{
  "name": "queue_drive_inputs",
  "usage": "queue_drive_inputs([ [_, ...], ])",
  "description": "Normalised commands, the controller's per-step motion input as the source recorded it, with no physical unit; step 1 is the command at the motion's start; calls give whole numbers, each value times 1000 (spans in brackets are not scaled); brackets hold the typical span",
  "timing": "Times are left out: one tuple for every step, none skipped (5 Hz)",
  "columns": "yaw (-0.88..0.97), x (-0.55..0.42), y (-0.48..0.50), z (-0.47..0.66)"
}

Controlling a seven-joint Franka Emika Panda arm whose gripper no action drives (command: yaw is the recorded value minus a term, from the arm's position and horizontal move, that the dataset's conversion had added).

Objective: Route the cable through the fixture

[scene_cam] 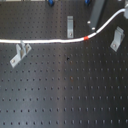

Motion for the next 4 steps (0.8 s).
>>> queue_drive_inputs([
  [0,-47,-15,1],
  [0,1,0,31],
  [-100,-767,-340,91],
  [0,-36,-23,1],
])
